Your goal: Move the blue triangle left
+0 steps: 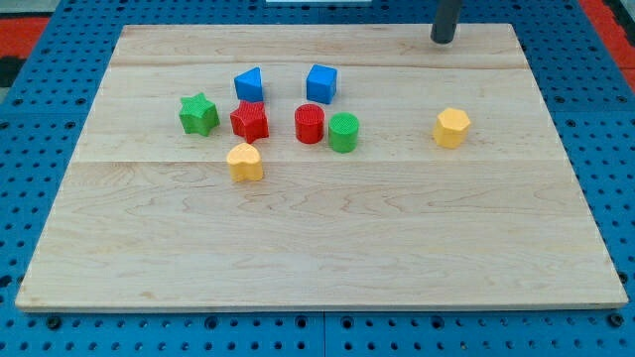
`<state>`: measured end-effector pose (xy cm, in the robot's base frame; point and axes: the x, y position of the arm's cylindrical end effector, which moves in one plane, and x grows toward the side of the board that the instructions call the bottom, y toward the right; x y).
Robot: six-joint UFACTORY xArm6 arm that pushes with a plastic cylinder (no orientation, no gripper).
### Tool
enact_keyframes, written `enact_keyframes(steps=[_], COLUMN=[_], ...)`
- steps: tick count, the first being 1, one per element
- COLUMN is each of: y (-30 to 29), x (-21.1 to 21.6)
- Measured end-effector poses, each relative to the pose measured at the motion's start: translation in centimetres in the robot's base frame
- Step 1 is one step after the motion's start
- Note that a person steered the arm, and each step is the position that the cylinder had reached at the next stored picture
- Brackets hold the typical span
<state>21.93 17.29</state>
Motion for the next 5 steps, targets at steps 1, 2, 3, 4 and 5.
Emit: enact_keyframes(steps=[1, 2, 3, 4, 5], y=[0.0, 0.6, 1.8, 4.9, 4.5], x=[0.0, -1.5, -1.5, -1.5, -0.1])
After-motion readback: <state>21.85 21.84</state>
